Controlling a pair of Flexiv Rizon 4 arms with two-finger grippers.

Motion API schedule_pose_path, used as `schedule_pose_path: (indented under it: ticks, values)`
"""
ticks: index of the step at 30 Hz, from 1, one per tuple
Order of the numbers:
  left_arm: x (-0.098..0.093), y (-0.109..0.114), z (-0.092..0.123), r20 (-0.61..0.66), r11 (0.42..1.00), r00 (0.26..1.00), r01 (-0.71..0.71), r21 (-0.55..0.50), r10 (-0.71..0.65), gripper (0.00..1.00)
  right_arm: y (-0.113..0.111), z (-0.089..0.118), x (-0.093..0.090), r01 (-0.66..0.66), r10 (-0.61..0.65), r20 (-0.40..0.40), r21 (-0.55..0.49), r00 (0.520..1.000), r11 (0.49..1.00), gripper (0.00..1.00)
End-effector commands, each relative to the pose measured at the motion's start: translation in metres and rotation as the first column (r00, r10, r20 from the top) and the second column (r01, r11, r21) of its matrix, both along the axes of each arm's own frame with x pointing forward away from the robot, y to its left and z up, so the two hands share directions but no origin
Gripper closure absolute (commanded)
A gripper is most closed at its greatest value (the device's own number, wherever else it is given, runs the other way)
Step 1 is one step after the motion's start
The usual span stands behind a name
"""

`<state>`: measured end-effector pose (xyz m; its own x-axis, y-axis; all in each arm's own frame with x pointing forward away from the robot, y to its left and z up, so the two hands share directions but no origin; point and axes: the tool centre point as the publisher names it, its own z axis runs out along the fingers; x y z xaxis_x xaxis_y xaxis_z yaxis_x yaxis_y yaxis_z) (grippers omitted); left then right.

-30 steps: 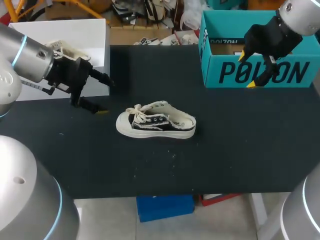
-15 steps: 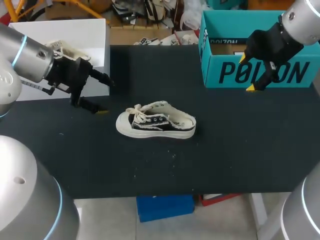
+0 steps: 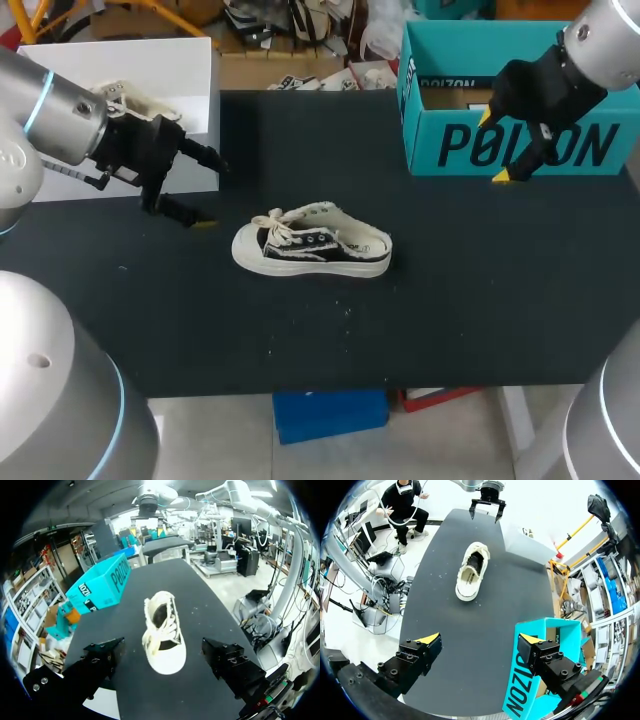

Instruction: Take the shoe out of the shoebox, open the shoe tongue, remove and reinsert the insole, then place the shoe into the shoebox

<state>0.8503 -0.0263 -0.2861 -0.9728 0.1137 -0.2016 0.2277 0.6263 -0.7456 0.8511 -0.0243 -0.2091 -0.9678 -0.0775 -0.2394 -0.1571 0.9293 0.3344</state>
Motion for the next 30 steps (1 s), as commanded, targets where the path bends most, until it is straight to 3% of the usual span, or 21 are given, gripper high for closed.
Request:
schedule_pose_path:
  ticks: [1,6,12,30]
  values:
    - [-0.001,0.0,-0.001,0.005,1.0,1.0,-0.002,-0.001,0.002,0.0,0.001,-0.001,0.0,0.002,-0.002,0.001,-0.001,1.0,1.0,0.0]
    - [-0.001,0.0,-0.001,0.005,1.0,1.0,-0.002,-0.001,0.002,0.0,0.001,-0.001,0.0,0.002,-0.002,0.001,-0.001,1.0,1.0,0.0]
    - [-0.001,0.0,-0.001,0.005,1.0,1.0,-0.002,-0.001,0.002,0.0,0.007,-0.019,-0.015,0.0,0.002,-0.032,0.065,0.999,0.998,0.0]
    - [-0.001,0.0,-0.001,0.005,1.0,1.0,-0.002,-0.001,0.002,0.0,0.079,-0.082,-0.02,0.031,-0.005,-0.092,0.277,0.996,0.96,0.0]
